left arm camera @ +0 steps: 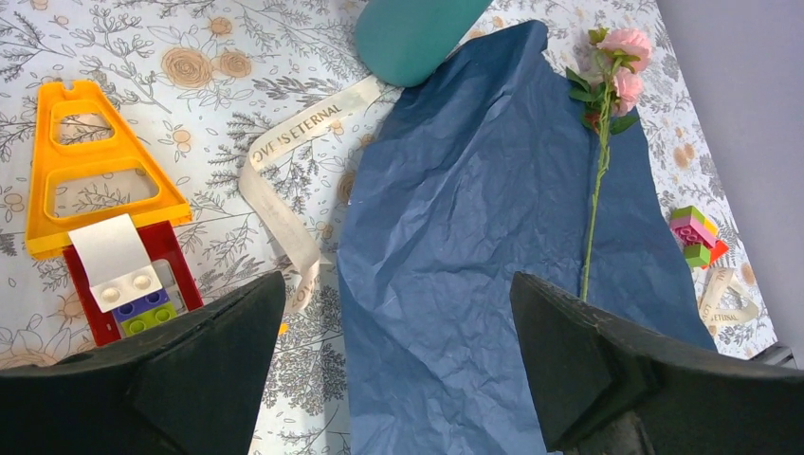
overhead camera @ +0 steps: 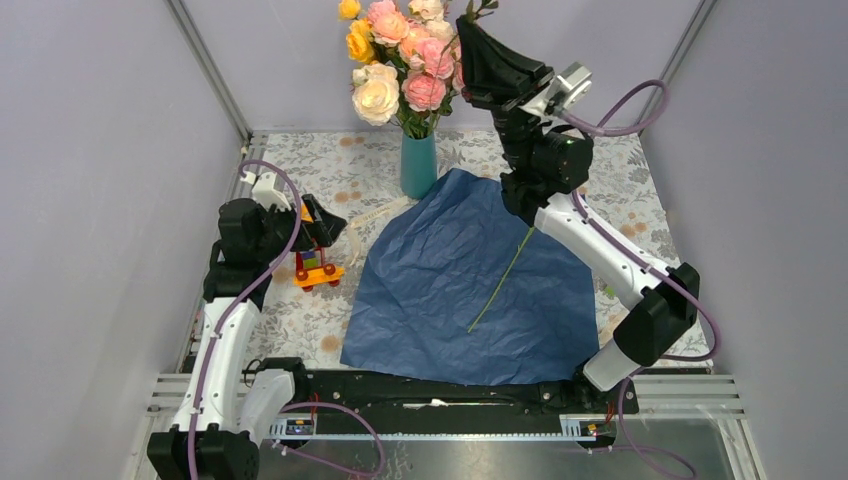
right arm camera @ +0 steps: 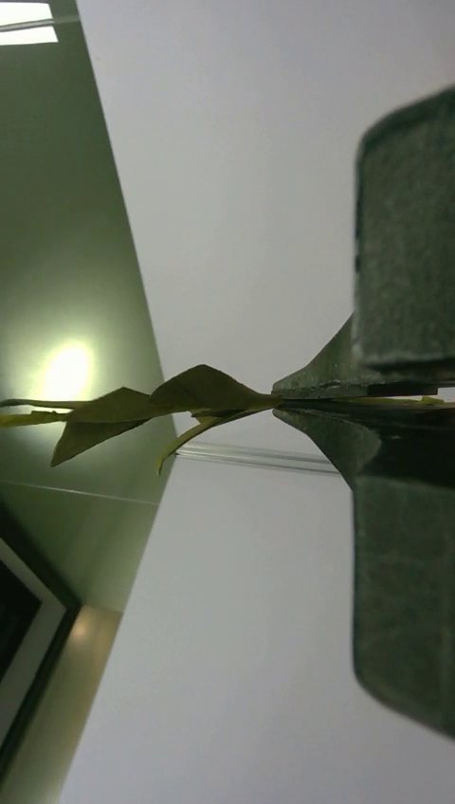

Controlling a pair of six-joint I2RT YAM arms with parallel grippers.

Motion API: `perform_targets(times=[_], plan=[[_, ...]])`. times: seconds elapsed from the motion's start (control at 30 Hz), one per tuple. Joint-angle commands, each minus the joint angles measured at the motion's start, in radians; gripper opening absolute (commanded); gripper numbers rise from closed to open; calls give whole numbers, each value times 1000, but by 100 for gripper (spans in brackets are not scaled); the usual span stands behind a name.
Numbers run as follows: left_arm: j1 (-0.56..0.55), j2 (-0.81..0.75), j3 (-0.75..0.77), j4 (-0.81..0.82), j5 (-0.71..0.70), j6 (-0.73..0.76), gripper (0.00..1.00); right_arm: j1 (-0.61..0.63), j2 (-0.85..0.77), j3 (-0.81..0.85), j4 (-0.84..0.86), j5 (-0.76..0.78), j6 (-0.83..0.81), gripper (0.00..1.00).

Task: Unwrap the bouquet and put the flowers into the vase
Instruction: Insert the fake flower into the vase.

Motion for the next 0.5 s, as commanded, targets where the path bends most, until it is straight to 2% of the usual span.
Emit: perform_targets(times=[0.0,0.2,0.47], plan=[[6,-8,15,48,-21,-2,95,6,-1,118,46,50,65,0],[7,-13,13,48,-22,1,95,6,68,289,57,51,137,0],[6,-14,4,48,-5,-2,95,9,196,509,-28,21,175,0]])
